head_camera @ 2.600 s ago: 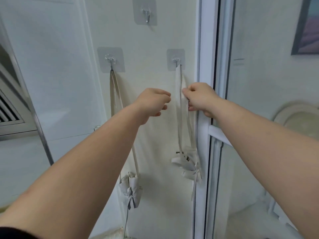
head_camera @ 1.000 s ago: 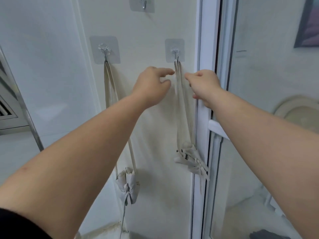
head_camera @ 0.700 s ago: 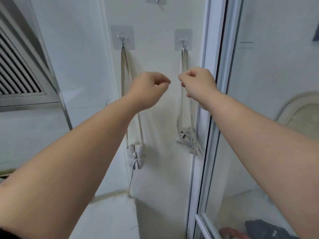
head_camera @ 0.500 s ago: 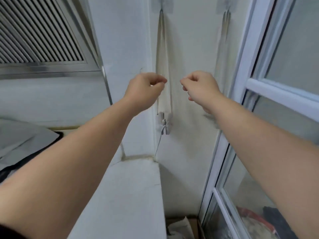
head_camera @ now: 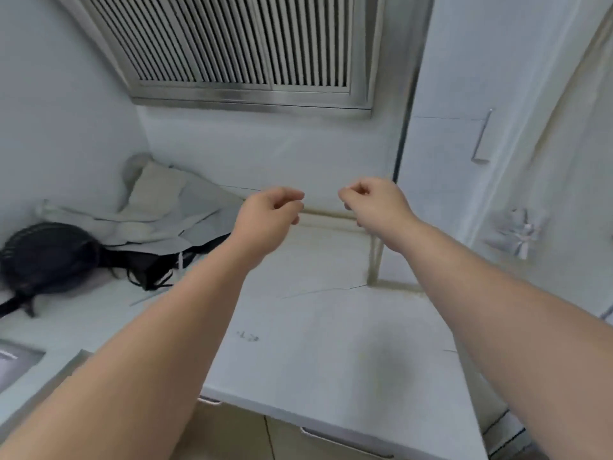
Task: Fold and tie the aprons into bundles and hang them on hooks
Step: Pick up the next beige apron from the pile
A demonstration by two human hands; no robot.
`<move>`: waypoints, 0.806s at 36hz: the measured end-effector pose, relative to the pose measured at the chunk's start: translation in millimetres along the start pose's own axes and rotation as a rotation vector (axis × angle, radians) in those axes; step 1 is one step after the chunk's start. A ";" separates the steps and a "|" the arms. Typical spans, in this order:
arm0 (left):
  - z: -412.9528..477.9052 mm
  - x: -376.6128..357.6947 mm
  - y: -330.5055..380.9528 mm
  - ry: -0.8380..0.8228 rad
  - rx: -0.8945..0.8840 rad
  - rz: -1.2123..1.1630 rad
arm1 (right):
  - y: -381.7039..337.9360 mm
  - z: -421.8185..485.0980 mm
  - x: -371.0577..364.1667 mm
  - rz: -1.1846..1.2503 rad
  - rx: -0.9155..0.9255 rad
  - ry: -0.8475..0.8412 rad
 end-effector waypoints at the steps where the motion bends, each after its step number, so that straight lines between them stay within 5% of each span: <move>1: 3.3 22.5 -12.9 0.018 0.014 0.011 | -5.3 5.3 -27.6 0.007 0.007 -0.014; 12: 59.0 203.8 -133.2 0.149 0.178 0.225 | -40.4 55.4 -252.7 0.131 -0.020 -0.277; 29: 192.9 251.9 -250.5 0.109 0.375 0.454 | -19.6 217.5 -396.5 -0.003 -0.043 -0.445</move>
Point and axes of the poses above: each hand's wrist, its own z-axis towards the middle knuckle, its own x-axis out of the back of the hand, y = z × x, the point moved 3 cm from there along z, towards the middle knuckle, and after that the axes turned 4 degrees about z, right-handed, at the moved point
